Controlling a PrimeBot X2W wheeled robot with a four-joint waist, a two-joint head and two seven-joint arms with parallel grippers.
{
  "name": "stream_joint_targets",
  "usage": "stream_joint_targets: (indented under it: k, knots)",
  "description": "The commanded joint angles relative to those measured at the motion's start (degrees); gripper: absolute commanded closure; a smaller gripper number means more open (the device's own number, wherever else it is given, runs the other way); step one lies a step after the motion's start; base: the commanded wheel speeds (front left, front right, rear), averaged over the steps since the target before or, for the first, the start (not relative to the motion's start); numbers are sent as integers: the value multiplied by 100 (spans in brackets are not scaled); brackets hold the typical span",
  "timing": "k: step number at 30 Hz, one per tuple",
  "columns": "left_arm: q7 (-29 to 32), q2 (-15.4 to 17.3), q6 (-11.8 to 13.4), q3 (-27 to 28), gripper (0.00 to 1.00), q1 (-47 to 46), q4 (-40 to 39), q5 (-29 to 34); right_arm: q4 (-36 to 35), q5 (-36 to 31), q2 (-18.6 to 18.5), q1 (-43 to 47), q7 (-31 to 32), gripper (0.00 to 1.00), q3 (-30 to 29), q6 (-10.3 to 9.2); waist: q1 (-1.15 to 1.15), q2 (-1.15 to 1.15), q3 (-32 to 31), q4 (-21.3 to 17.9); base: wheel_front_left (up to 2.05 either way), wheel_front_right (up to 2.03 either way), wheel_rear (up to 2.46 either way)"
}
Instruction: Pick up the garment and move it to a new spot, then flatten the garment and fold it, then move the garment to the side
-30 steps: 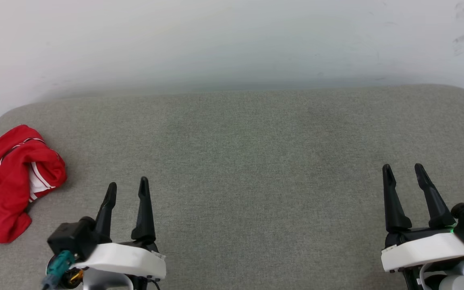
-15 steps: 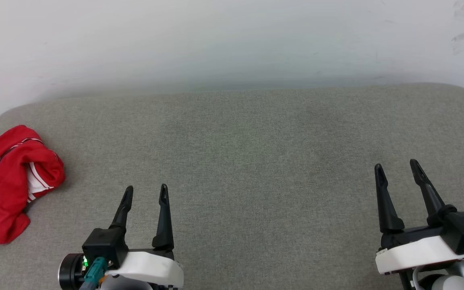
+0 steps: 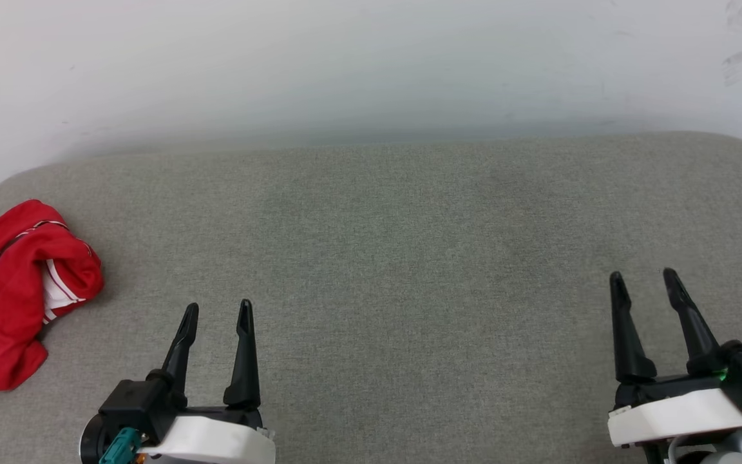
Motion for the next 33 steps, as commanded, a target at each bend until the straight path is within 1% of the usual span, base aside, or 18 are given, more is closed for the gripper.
stream_joint_targets:
  k: [1,3,6,8,13,21,27,33]
  knots:
    - [-46,-41,-100,63,0,53,1,134,34,77,-3,69,-63,0,-50,-1,0,0,-2,-5,0,0,0]
    - [-68,-108,-259,165,0,92,63,266,119,201,-2,79,-78,0,-74,0,0,0,-4,-11,0,0,0]
    - [-104,-169,-458,255,0,129,148,475,237,205,-3,94,-118,0,-85,0,0,0,-7,-21,0,0,0]
    - [-169,-236,-651,355,0,177,230,787,397,125,-2,103,-181,0,-47,0,0,0,-10,-35,0,0,0]
    - [-219,-252,-672,395,0,195,239,1026,390,12,-1,92,-235,0,-41,0,0,0,3,-35,0,0,0]
    - [-302,-254,-700,324,0,211,249,1205,306,-199,-1,137,-315,0,19,0,0,0,11,55,0,0,0]
    - [-292,-254,-697,430,0,225,285,1116,263,-174,-1,188,-303,0,212,0,0,0,-17,312,0,0,0]
    - [-292,-254,-634,664,0,268,211,1155,307,-132,0,237,-303,0,363,0,0,0,-36,723,0,0,0]
